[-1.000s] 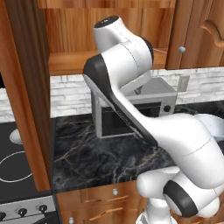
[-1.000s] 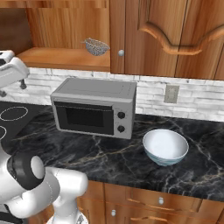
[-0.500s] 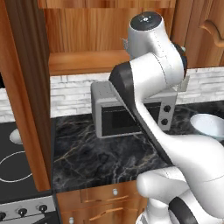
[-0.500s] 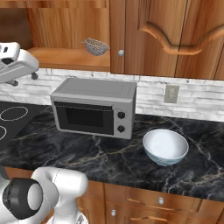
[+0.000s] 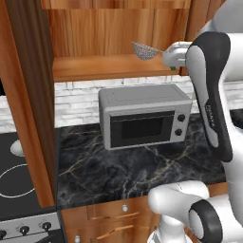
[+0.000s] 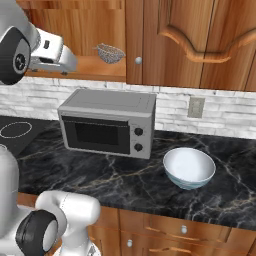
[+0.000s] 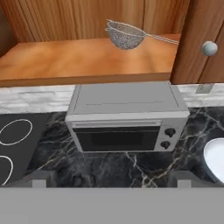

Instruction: Open the cabinet and setup a tea strainer by placing it in the bowl upright.

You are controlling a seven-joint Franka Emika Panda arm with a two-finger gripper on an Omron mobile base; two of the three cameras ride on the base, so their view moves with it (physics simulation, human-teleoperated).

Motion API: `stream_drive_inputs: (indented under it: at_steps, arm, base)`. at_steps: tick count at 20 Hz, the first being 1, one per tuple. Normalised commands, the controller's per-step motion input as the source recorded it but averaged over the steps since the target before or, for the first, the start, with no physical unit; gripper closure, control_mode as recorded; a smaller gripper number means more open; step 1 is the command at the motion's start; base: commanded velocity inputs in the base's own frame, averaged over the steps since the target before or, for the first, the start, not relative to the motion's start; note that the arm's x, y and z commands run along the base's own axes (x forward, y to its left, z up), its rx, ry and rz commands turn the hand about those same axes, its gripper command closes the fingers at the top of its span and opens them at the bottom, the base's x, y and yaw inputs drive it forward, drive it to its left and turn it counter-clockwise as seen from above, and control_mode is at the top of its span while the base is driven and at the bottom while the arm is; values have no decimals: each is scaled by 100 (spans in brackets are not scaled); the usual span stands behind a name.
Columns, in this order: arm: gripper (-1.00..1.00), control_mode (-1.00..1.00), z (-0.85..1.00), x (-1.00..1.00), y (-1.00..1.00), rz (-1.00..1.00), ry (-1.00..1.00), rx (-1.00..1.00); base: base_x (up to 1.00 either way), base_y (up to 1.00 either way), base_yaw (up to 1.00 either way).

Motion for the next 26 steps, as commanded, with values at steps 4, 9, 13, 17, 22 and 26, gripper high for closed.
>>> stream_drive_inputs:
  at_steps: [4,9,13,17,22,26]
  arm:
    - [-100,-100,15,8,-74,-3,-4,10]
    - [-100,-100,8,3,-65,0,-16,2]
    - [-100,-100,0,-4,-54,0,-32,-9]
    - [-100,-100,-5,7,-50,0,-9,-8]
    - [-100,-100,-20,38,-54,0,1,-3]
    - [-100,-100,-3,30,-34,0,8,-1]
  base:
    - [0,0,0]
    - [0,0,0]
    - [0,0,0]
    - [0,0,0]
    - [0,0,0]
    - [0,0,0]
